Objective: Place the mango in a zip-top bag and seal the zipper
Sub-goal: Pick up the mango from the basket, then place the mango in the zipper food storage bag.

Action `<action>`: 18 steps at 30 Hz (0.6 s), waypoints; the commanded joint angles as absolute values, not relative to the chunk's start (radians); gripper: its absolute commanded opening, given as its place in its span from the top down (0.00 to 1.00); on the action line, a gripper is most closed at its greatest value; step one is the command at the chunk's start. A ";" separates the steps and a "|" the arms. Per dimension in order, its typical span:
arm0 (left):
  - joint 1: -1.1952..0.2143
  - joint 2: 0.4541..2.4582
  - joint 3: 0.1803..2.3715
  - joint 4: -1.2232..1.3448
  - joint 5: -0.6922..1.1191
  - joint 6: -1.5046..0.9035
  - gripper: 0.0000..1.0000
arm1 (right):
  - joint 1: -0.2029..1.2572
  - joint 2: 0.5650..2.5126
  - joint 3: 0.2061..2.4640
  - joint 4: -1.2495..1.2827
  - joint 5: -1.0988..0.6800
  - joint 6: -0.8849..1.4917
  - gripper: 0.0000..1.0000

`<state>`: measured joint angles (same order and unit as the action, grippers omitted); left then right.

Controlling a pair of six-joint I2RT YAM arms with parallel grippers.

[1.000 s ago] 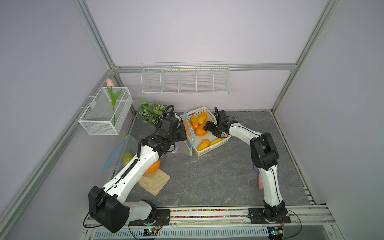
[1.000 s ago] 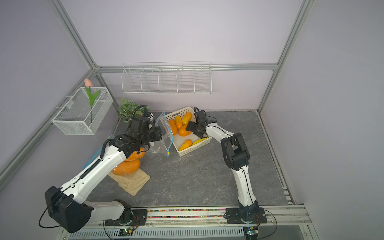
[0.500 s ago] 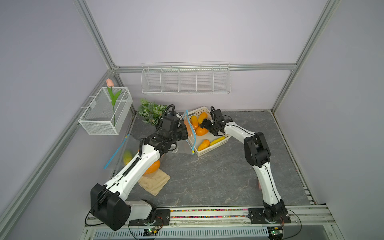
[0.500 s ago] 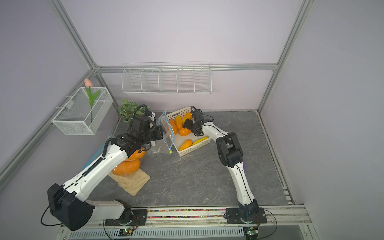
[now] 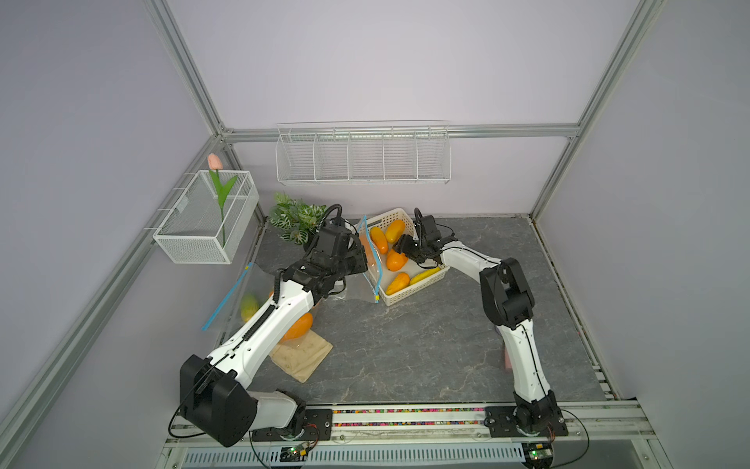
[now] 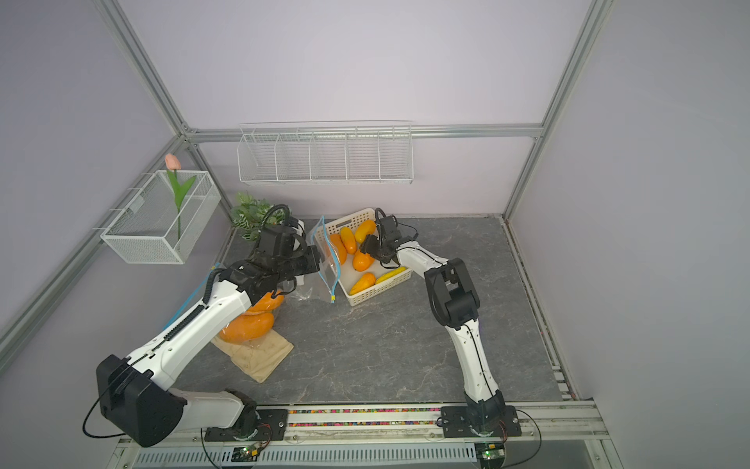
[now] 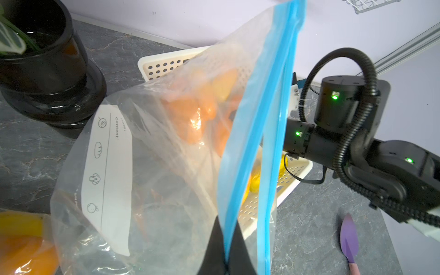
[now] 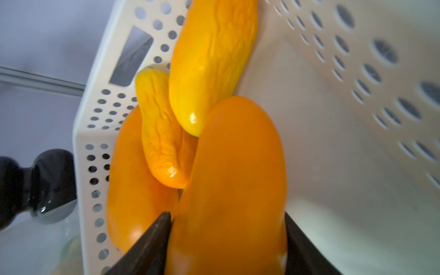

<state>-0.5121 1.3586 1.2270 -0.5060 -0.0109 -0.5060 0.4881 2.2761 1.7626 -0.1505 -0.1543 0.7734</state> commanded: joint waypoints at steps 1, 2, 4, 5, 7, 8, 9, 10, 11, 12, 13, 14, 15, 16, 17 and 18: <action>-0.490 1.390 1.267 -0.508 0.028 -0.545 1.00 | 0.494 2.111 1.651 0.059 -0.180 0.718 0.74; -0.486 1.395 1.276 -0.511 0.030 -0.549 1.00 | 0.493 2.074 1.604 0.118 -0.188 0.713 0.76; -0.483 1.405 1.300 -0.529 0.027 -0.553 1.00 | 0.491 1.978 1.489 0.255 -0.213 0.709 0.79; -0.482 1.411 1.320 -0.550 0.012 -0.556 1.00 | 0.495 1.919 1.415 0.355 -0.228 0.710 0.80; -0.482 1.421 1.355 -0.584 0.006 -0.553 1.00 | 0.508 1.831 1.291 0.550 -0.242 0.711 0.80; -0.482 1.423 1.369 -0.595 0.003 -0.551 1.00 | 0.520 1.779 1.231 0.646 -0.238 0.705 0.80; -0.482 1.423 1.375 -0.598 0.003 -0.552 1.00 | 0.533 1.745 1.194 0.701 -0.237 0.695 0.80; -0.482 1.420 1.380 -0.598 0.004 -0.554 1.00 | 0.549 1.711 1.160 0.755 -0.231 0.682 0.79; -0.482 1.416 1.381 -0.595 0.003 -0.555 1.00 | 0.568 1.685 1.131 0.802 -0.221 0.674 0.78; -0.482 1.412 1.382 -0.591 0.004 -0.557 1.00 | 0.582 1.671 1.109 0.854 -0.219 0.671 0.77; -0.482 1.411 1.382 -0.588 0.005 -0.559 1.00 | 0.599 1.664 1.091 0.913 -0.219 0.672 0.77; -0.482 1.408 1.387 -0.589 0.007 -0.560 1.00 | 0.614 1.665 1.085 0.950 -0.223 0.672 0.77; -0.482 1.409 1.393 -0.593 0.007 -0.560 1.00 | 0.628 1.673 1.090 0.973 -0.229 0.666 0.77; -0.482 1.408 1.400 -0.599 0.009 -0.560 1.00 | 0.643 1.690 1.102 0.990 -0.247 0.646 0.77; -0.482 1.409 1.408 -0.606 0.009 -0.560 1.00 | 0.654 1.709 1.113 1.001 -0.254 0.637 0.77; -0.482 1.410 1.414 -0.610 0.009 -0.559 1.00 | 0.662 1.725 1.125 1.001 -0.251 0.637 0.77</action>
<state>-0.4843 1.4193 1.3670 -0.5793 0.0086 -0.5457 0.6453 1.6810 1.1191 0.8585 -0.2329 0.6701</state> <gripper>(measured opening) 0.039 0.639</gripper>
